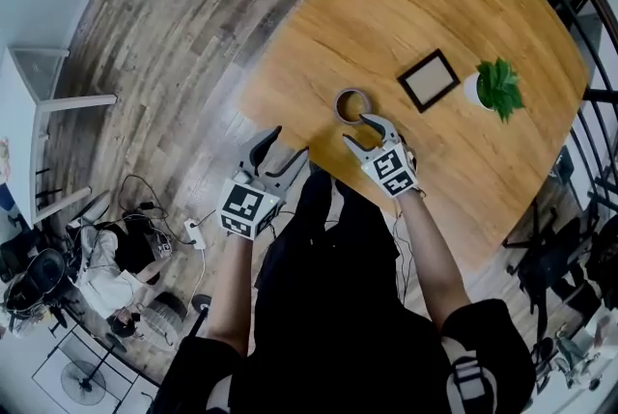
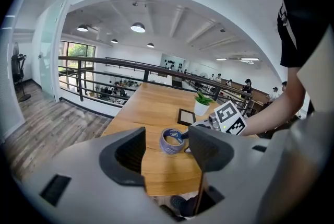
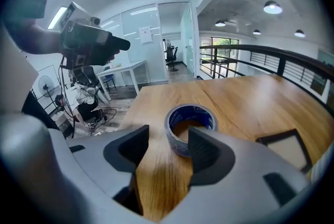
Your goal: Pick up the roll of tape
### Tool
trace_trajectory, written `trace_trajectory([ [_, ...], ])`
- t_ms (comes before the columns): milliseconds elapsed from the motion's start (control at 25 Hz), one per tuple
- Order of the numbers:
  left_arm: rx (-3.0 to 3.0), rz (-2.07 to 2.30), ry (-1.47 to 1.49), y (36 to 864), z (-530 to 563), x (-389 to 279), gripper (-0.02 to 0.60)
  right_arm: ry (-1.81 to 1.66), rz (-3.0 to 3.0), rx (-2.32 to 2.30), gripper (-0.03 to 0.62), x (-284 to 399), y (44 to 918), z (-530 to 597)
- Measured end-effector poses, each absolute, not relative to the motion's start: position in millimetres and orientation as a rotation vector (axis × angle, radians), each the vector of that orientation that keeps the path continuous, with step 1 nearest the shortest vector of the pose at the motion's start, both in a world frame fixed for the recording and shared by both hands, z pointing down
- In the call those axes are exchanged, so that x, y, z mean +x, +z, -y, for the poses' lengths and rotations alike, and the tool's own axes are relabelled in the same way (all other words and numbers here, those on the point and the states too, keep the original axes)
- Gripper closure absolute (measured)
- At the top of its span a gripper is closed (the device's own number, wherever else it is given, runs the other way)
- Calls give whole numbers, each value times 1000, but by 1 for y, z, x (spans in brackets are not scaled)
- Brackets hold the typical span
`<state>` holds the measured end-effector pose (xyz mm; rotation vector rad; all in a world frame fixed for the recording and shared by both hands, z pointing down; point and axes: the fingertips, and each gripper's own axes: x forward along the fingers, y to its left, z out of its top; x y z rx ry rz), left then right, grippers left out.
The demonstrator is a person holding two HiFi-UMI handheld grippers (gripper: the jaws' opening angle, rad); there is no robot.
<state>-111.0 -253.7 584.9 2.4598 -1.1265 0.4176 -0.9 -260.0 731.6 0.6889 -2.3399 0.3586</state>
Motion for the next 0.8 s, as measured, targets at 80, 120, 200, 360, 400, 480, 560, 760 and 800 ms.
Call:
trace_trajectory([
  [80, 2453, 1122, 419, 587, 254, -111, 324, 342, 2341, 677, 333, -5, 731, 263],
  [120, 2454, 1121, 419, 587, 254, -111, 324, 334, 2339, 671, 333, -7, 732, 264],
  [200, 2459, 1120, 419, 588, 255, -112, 324, 325, 2326, 663, 330, -9, 737, 265],
  [360, 2450, 1129, 411, 590, 257, -118, 324, 315, 2296, 650, 332, -13, 746, 267],
  [400, 2447, 1131, 411, 591, 257, -120, 324, 308, 2287, 645, 335, -14, 747, 267],
  [480, 2443, 1130, 416, 593, 256, -122, 324, 283, 2261, 630, 343, -16, 750, 269],
  [560, 2437, 1131, 417, 595, 256, -123, 324, 240, 2229, 613, 350, -17, 754, 270],
  [760, 2432, 1131, 413, 597, 255, -125, 324, 136, 2153, 601, 421, -14, 759, 276],
  [800, 2432, 1130, 412, 597, 255, -126, 324, 131, 2147, 601, 424, -14, 759, 276],
])
